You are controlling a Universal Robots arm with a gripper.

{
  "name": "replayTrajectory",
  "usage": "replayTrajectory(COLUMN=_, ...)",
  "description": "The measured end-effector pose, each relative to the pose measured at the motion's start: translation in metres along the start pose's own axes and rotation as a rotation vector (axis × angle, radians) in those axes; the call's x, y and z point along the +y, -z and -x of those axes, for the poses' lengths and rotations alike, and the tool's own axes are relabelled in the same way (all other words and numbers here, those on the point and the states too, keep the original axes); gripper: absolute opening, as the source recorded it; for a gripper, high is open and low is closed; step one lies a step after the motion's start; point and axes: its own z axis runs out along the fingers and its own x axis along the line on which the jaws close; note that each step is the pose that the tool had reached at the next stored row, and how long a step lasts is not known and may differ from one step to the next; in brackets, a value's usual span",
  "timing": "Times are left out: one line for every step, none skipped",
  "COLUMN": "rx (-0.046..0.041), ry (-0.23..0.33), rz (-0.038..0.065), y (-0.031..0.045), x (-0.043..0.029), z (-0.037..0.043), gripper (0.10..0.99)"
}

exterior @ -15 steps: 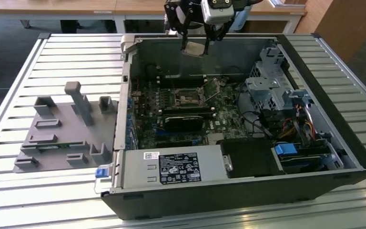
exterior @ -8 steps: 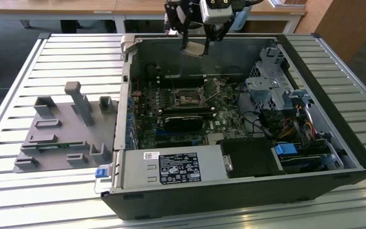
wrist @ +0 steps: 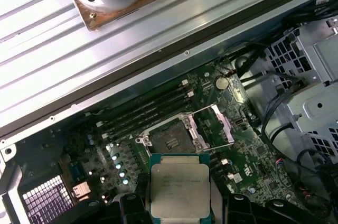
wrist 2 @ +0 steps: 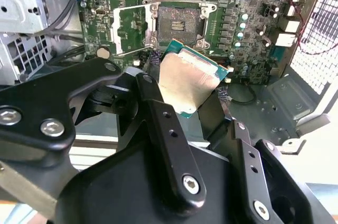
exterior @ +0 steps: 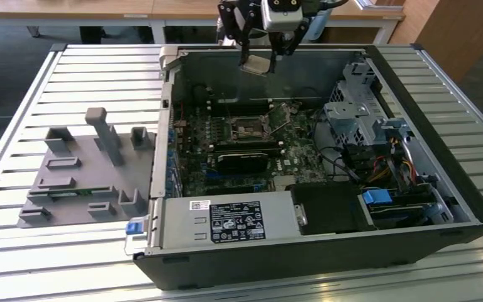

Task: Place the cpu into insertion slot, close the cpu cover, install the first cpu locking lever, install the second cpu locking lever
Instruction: 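Place the cpu into insertion slot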

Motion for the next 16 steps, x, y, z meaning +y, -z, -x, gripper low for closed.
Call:
replayTrajectory(rx=-0.0009, ry=-0.010, rz=0.000, y=0.0000, x=0.0000, z=0.0000, gripper=0.537)
replayTrajectory(rx=-0.0018, ry=-0.020, rz=0.000, y=-0.0001, x=0.0000, z=0.0000, gripper=0.537)
replayTrajectory(rx=-0.0027, ry=-0.031, rz=0.000, y=-0.0001, x=0.0000, z=0.0000, gripper=0.537)
replayTrajectory(rx=-0.0037, ry=-0.041, rz=0.000, y=-0.0002, x=0.0000, z=0.0000, gripper=0.537)
replayTrajectory(rx=-0.0046, ry=-0.053, rz=0.000, y=-0.0002, x=0.0000, z=0.0000, gripper=0.537)
replayTrajectory(rx=-0.0055, ry=-0.064, rz=0.000, y=-0.0002, x=0.0000, z=0.0000, gripper=0.537)
replayTrajectory(rx=-0.0064, ry=-0.075, rz=0.000, y=-0.0003, x=0.0000, z=0.0000, gripper=0.537)
replayTrajectory(rx=-0.0074, ry=-0.086, rz=0.001, y=-0.0003, x=0.0000, z=0.0000, gripper=0.537)
replayTrajectory(rx=-0.0083, ry=-0.097, rz=0.001, y=-0.0003, x=0.0000, z=0.0000, gripper=0.537)
replayTrajectory(rx=-0.0092, ry=-0.108, rz=0.001, y=-0.0004, x=0.0000, z=0.0000, gripper=0.537)
replayTrajectory(rx=-0.0102, ry=-0.120, rz=0.001, y=-0.0004, x=0.0000, z=0.0000, gripper=0.537)
replayTrajectory(rx=-0.0112, ry=-0.132, rz=0.001, y=-0.0005, x=0.0000, z=0.0000, gripper=0.537)
replayTrajectory(rx=-0.0122, ry=-0.144, rz=0.001, y=-0.0005, x=0.0000, z=0.0000, gripper=0.537)
replayTrajectory(rx=-0.0131, ry=-0.155, rz=0.002, y=-0.0006, x=0.0000, z=0.0000, gripper=0.537)
replayTrajectory(rx=-0.0141, ry=-0.167, rz=0.002, y=-0.0006, x=0.0000, z=0.0000, gripper=0.537)
replayTrajectory(rx=-0.0150, ry=-0.178, rz=0.002, y=-0.0006, x=0.0000, z=0.0000, gripper=0.537)
